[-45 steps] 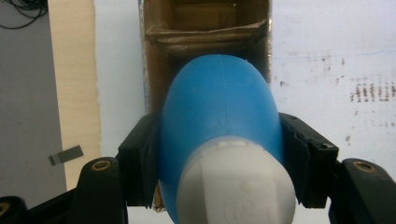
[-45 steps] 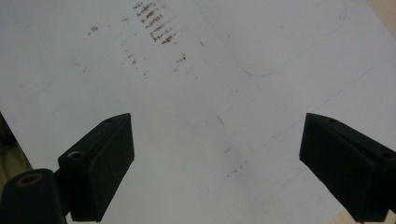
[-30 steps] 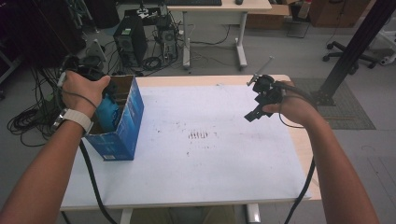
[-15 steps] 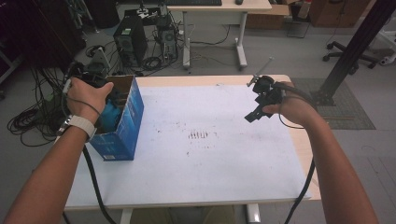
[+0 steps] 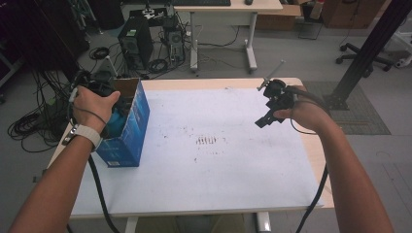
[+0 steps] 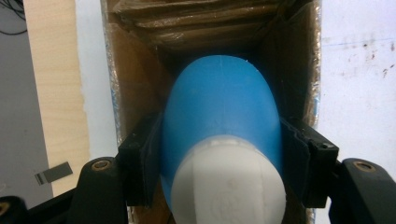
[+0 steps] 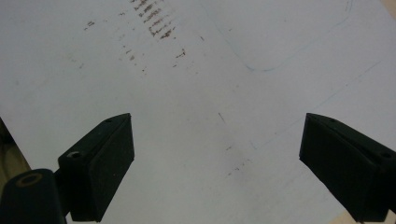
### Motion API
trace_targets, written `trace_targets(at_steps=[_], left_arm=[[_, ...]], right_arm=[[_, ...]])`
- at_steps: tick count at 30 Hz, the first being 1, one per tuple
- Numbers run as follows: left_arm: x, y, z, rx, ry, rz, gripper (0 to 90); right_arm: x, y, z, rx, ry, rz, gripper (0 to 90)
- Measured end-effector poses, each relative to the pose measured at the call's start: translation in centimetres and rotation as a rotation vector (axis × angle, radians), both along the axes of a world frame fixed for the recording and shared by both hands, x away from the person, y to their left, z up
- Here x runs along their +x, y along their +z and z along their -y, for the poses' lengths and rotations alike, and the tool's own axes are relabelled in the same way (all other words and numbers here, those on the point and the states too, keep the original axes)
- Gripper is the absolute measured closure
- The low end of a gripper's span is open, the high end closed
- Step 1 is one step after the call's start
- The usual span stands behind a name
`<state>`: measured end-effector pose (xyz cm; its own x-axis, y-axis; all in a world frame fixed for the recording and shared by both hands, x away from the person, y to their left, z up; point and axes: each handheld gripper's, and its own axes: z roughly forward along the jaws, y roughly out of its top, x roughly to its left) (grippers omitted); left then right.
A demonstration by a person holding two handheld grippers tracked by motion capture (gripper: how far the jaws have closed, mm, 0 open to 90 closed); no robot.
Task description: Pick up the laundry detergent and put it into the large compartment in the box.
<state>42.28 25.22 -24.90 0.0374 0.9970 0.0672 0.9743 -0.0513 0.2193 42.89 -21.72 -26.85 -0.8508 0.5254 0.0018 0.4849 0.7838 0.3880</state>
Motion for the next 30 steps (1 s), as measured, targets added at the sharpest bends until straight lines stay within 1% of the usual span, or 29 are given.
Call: trace_targets(at_steps=[3,4,9,11,16,18,22,30], left_arm=[[0.1,-0.1,0.2,0.010,-0.005,0.001,37.3],[0.1,-0.2,0.2,0.012,-0.007,-0.005,37.3],[0.1,-0.7,0.2,0.011,-0.005,-0.002,37.3],[0.1,-1.0,0.2,0.015,-0.008,-0.017,37.3],[0.2,-1.6,0.2,0.014,-0.007,-0.021,37.3],[0.2,-1.7,0.1,0.016,-0.004,-0.015,37.3],[0.2,-1.6,0.0,0.016,-0.004,-0.017,37.3],[0.4,-1.7,-0.2,0.007,-0.015,-0.015,37.1]], right_arm=[[0.0,-0.1,0.0,0.000,0.001,-0.001,10.4],[0.0,-0.1,0.0,0.001,0.000,-0.001,10.4],[0.0,-0.2,0.1,0.002,-0.001,-0.003,10.3],[0.0,-0.2,0.2,0.002,-0.002,-0.004,10.4],[0.0,-0.3,0.3,0.001,-0.004,-0.006,10.4],[0.0,-0.3,0.4,0.003,-0.007,-0.005,10.4],[0.0,-0.4,0.4,0.002,-0.008,-0.007,10.4],[0.0,-0.5,0.1,0.000,-0.002,-0.009,10.3]])
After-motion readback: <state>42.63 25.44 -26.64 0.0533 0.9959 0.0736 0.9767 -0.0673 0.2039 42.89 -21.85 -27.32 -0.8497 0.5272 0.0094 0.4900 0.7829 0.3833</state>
